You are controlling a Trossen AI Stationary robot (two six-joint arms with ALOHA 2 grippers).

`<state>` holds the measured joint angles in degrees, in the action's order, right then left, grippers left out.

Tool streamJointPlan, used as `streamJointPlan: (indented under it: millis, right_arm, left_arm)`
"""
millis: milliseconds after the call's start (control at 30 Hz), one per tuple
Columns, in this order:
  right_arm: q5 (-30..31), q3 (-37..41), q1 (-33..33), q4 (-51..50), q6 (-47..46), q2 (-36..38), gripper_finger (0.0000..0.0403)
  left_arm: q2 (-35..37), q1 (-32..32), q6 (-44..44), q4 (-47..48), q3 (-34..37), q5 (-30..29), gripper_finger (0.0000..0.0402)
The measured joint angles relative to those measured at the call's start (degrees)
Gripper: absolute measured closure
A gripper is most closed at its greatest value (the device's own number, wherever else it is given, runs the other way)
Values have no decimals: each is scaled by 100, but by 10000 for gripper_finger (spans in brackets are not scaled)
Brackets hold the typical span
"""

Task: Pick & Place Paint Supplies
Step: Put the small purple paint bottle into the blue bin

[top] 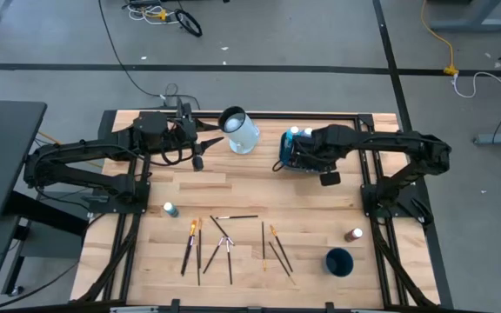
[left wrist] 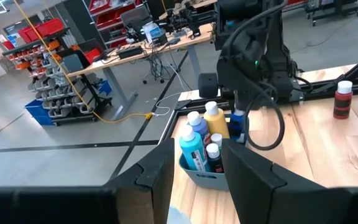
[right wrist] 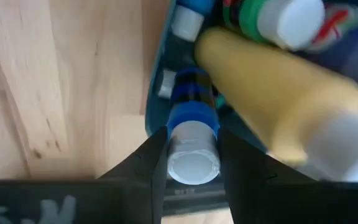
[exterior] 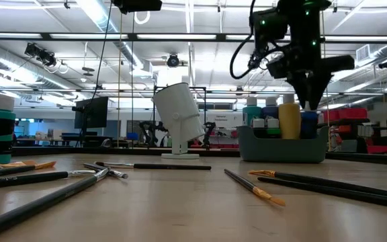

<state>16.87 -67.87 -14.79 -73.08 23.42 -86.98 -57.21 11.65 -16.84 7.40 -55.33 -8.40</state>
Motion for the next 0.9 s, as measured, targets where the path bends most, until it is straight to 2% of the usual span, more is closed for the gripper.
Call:
streamJointPlan:
  millis: [233, 400, 700, 900]
  right_arm:
    - [-142, 287, -197, 719, 562, 24, 284]
    - [-589, 308, -316, 1134, 733, -1, 284]
    - [-224, 305, -536, 693, 159, 2, 284]
    - [-275, 305, -738, 655, -197, 2, 282]
  left_arm:
    - [0, -1, -122, -11, -2, -31, 260]
    - [0, -1, -160, -44, -4, -289, 260]
    - [0, -1, -164, -39, -4, -448, 260]
    - [0, 1, -240, -39, -4, -449, 260]
